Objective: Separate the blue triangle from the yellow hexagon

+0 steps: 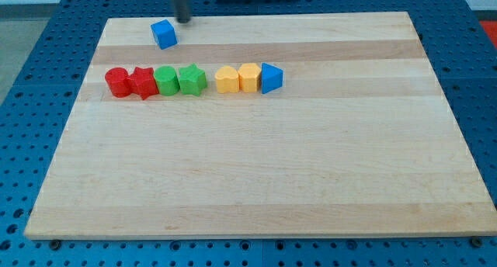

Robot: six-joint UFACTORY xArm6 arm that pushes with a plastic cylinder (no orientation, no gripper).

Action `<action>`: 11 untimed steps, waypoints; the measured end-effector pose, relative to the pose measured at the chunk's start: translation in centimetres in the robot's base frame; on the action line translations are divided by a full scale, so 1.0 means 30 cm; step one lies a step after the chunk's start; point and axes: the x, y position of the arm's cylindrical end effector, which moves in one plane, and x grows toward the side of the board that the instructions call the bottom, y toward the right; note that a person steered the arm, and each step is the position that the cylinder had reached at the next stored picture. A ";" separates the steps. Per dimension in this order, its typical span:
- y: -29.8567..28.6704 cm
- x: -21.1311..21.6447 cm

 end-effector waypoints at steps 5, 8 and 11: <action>0.493 0.744; 0.452 0.531; 0.235 0.446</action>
